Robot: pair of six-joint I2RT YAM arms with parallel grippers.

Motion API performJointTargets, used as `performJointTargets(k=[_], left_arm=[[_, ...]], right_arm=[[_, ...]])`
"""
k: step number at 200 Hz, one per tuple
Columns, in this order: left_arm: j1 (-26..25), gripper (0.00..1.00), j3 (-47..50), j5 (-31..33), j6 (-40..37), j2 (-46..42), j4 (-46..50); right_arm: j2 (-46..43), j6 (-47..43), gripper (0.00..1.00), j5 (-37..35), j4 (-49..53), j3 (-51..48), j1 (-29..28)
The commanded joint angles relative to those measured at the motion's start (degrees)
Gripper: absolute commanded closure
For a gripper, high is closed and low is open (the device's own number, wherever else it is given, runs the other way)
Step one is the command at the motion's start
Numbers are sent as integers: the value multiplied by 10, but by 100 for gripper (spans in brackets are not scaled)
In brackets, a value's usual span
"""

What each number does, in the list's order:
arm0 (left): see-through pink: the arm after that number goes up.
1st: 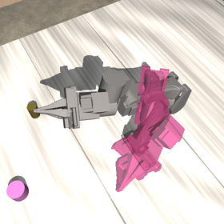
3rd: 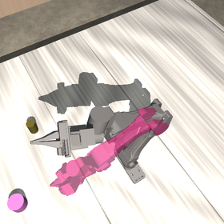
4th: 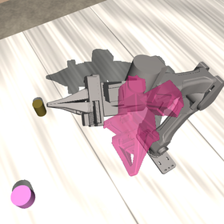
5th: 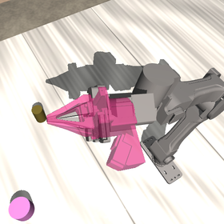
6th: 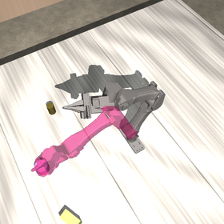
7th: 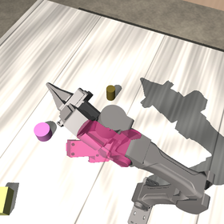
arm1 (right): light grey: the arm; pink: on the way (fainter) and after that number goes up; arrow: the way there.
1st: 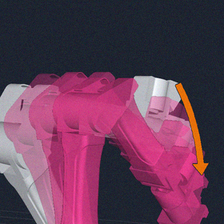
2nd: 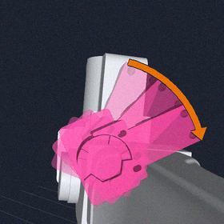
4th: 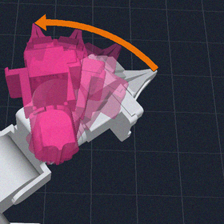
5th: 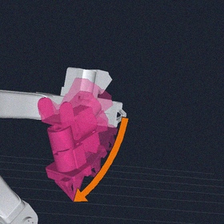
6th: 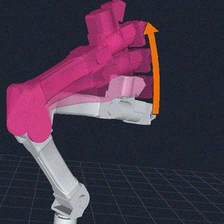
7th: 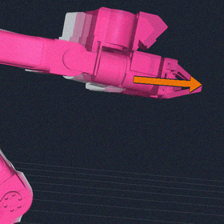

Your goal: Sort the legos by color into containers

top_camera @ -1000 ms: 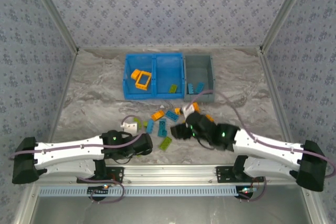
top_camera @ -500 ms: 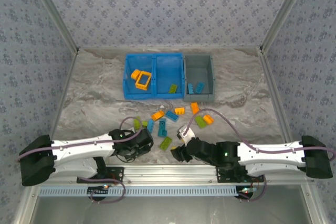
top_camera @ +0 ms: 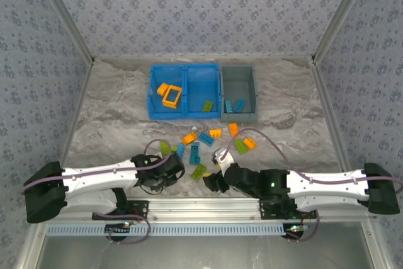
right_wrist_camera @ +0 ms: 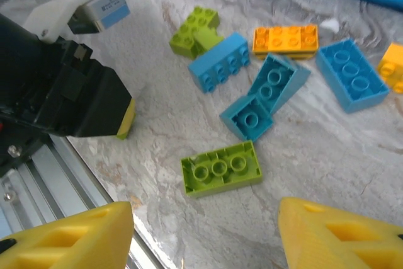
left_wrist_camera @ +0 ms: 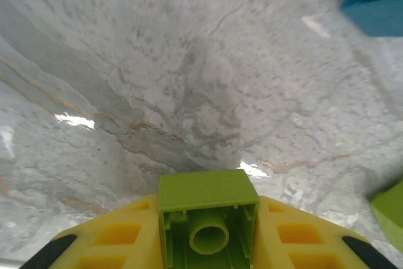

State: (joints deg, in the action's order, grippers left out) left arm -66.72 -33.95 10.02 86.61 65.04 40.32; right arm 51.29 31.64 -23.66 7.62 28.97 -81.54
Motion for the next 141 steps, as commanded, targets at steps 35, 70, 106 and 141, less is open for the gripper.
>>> performJointTargets(k=[35, 70, 106, 141], left_arm=[[48, 72, -283, 88, -221, 111, 102], [111, 73, -449, 77, -350, 246, 103], [164, 73, -607, 76, -437, 399, 120], [205, 73, -722, 76, -470, 521, 153]], right_arm=[[-149, -24, 30, -189, 11, 35, 32], [-155, -36, 28, -206, 14, 48, 104], [-139, -36, 27, -177, -9, 52, 155], [-140, -20, 27, -167, 5, 61, 162]])
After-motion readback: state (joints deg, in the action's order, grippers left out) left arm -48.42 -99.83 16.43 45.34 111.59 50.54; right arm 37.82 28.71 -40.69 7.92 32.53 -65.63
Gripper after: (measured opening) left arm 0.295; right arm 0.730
